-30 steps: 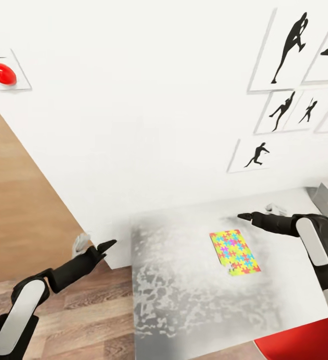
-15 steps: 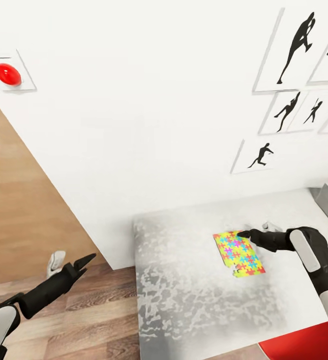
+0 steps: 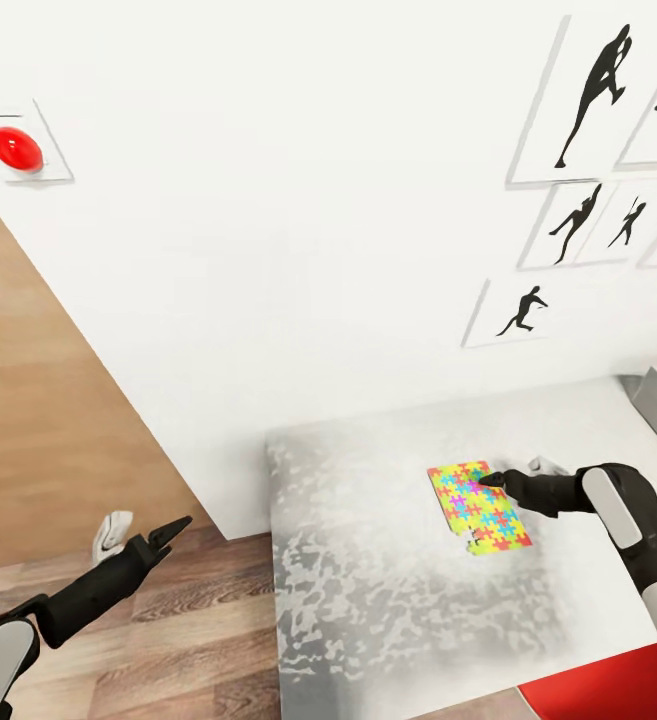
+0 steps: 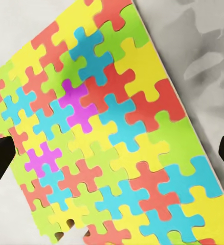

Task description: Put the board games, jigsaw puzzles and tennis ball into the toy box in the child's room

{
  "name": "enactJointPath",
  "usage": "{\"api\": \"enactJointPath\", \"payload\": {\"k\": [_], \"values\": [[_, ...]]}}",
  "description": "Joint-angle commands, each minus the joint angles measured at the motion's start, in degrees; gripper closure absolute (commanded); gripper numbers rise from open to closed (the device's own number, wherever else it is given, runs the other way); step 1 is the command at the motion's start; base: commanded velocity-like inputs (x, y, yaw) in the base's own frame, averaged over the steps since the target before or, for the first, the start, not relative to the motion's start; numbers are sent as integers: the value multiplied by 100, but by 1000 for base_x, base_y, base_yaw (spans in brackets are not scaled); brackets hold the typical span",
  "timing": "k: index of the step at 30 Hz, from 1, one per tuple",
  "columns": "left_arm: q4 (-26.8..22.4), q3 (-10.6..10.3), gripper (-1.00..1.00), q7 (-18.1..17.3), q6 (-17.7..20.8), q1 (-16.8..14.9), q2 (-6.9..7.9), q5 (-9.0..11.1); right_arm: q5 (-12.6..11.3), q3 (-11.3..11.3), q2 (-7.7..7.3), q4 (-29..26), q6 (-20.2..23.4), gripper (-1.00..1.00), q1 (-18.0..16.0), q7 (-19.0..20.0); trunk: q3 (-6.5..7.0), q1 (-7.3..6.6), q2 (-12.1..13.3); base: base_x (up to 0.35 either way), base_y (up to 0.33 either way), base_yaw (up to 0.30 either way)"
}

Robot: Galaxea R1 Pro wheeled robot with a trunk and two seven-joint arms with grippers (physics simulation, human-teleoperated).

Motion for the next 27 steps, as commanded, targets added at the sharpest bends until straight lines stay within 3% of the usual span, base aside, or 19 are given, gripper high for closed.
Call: {"api": "enactJointPath", "payload": {"k": [1, 9, 27], "values": [[-1, 9, -100, -20, 33, -4, -1, -7, 57, -11, 1, -1, 26, -100, -4, 60, -9, 3, -10, 0, 1, 0], [81, -1, -100, -26, 27, 7, -39, -149, 54, -18, -51, 29, 26, -100, 24, 58, -9, 3, -10, 0, 0, 0], [206, -6, -100, -36, 25, 4, -131, -204, 40, -3, -173, 5, 26, -100, 59, 328, -9, 3, -10, 0, 0, 0]]}}
